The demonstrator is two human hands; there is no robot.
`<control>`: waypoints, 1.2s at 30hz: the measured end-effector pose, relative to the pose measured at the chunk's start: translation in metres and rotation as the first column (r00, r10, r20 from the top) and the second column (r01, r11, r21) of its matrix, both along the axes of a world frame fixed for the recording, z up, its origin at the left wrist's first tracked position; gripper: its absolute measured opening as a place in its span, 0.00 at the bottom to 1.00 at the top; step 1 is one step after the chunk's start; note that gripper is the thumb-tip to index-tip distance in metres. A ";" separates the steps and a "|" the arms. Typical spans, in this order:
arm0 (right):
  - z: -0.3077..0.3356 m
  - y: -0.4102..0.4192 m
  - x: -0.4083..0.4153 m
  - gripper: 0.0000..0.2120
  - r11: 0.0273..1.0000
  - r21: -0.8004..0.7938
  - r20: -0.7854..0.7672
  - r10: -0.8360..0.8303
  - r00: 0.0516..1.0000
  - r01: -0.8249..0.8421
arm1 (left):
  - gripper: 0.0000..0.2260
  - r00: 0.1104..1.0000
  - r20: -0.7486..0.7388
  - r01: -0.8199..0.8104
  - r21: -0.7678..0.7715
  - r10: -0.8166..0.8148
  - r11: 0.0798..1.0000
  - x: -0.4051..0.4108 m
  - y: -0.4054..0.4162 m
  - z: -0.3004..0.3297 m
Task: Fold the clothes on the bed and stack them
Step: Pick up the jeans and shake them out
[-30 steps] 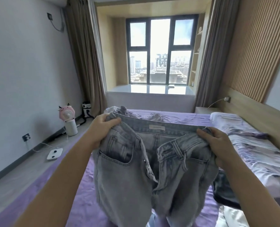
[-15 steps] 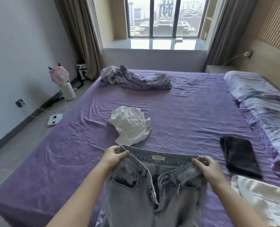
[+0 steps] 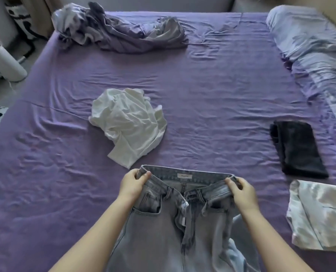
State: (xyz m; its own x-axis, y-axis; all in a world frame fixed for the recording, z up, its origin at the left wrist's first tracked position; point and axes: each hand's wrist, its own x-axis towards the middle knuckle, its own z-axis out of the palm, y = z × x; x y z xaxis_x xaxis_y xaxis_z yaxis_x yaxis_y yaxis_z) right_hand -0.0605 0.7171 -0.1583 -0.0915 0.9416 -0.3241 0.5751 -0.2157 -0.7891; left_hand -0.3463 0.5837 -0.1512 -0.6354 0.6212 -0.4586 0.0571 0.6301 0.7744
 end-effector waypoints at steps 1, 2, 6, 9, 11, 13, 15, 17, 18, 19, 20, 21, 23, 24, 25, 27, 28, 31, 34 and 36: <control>-0.006 0.001 -0.004 0.06 1.000 -0.014 0.004 -0.013 1.000 0.013 | 0.10 1.000 -0.019 0.010 -0.018 -0.010 1.000 -0.001 0.005 -0.009; -0.012 0.002 -0.008 0.07 0.999 -0.026 0.003 -0.025 1.000 0.025 | 0.09 0.999 -0.029 0.017 -0.033 -0.018 0.999 -0.001 0.010 -0.017; -0.030 0.000 -0.022 0.07 0.998 -0.042 -0.004 -0.041 0.999 0.041 | 0.07 0.997 -0.062 0.035 -0.063 -0.039 0.997 0.004 0.023 -0.039; -0.039 -0.003 -0.033 0.17 1.000 -0.029 0.071 -0.003 0.997 0.005 | 0.13 0.962 -0.249 0.075 -0.143 -0.109 0.987 0.010 0.026 -0.049; -0.047 -0.007 -0.036 0.28 0.963 0.212 0.324 0.091 0.942 -0.166 | 0.26 0.767 -0.593 0.116 -0.247 -0.245 0.962 0.018 0.022 -0.059; -0.059 -0.013 -0.040 0.32 0.756 0.418 0.600 0.186 0.778 -0.503 | 0.25 0.577 -0.762 0.242 -0.186 -0.295 0.952 0.035 0.016 -0.064; -0.072 -0.021 -0.049 0.30 0.537 0.431 0.675 0.341 0.654 -0.725 | 0.13 0.559 -0.729 0.449 -0.136 -0.396 0.883 0.058 0.008 -0.069; -0.084 -0.031 -0.061 0.30 0.408 0.324 0.703 0.500 0.506 -0.854 | 0.08 0.618 -0.504 0.594 -0.204 -0.604 0.778 0.079 0.002 -0.072; -0.086 -0.035 -0.066 0.31 0.388 0.220 0.716 0.559 0.419 -0.895 | 0.10 0.646 -0.377 0.614 -0.260 -0.664 0.745 0.087 -0.001 -0.075; -0.087 -0.036 -0.069 0.34 0.386 0.112 0.729 0.594 0.339 -0.916 | 0.13 0.659 -0.288 0.620 -0.315 -0.695 0.719 0.093 -0.005 -0.082; -0.089 -0.036 -0.070 0.35 0.395 0.035 0.737 0.611 0.291 -0.918 | 0.17 0.656 -0.251 0.625 -0.349 -0.712 0.698 0.097 -0.009 -0.090; -0.091 -0.035 -0.069 0.34 0.406 -0.033 0.740 0.624 0.251 -0.913 | 0.22 0.657 -0.224 0.627 -0.367 -0.719 0.687 0.100 -0.012 -0.096; -0.092 -0.032 -0.065 0.33 0.437 -0.050 0.753 0.607 0.253 -0.898 | 0.28 0.636 -0.232 0.646 -0.362 -0.736 0.672 0.103 -0.016 -0.099; -0.091 -0.029 -0.063 0.32 0.457 -0.037 0.766 0.585 0.269 -0.889 | 0.30 0.605 -0.265 0.660 -0.362 -0.751 0.659 0.104 -0.017 -0.101; -0.088 -0.027 -0.063 0.32 0.459 -0.064 0.767 0.591 0.251 -0.886 | 0.33 0.580 -0.282 0.663 -0.382 -0.764 0.644 0.106 -0.020 -0.106; -0.083 -0.022 -0.063 0.30 0.473 -0.146 0.734 0.641 0.225 -0.869 | 0.36 0.545 -0.320 0.613 -0.477 -0.775 0.629 0.111 -0.024 -0.114; -0.080 -0.020 -0.064 0.28 0.483 -0.164 0.723 0.652 0.229 -0.860 | 0.35 0.536 -0.337 0.594 -0.501 -0.774 0.630 0.114 -0.023 -0.113; -0.078 -0.013 -0.060 0.18 0.553 -0.152 0.714 0.634 0.296 -0.819 | 0.33 0.493 -0.403 0.578 -0.511 -0.771 0.637 0.120 -0.020 -0.114; -0.076 -0.011 -0.048 0.22 0.603 -0.236 0.671 0.668 0.322 -0.762 | 0.34 0.483 -0.354 0.578 -0.558 -0.801 0.596 0.121 -0.020 -0.123; -0.074 -0.011 -0.044 0.30 0.592 -0.297 0.642 0.705 0.302 -0.750 | 0.34 0.491 -0.310 0.589 -0.570 -0.814 0.572 0.122 -0.018 -0.125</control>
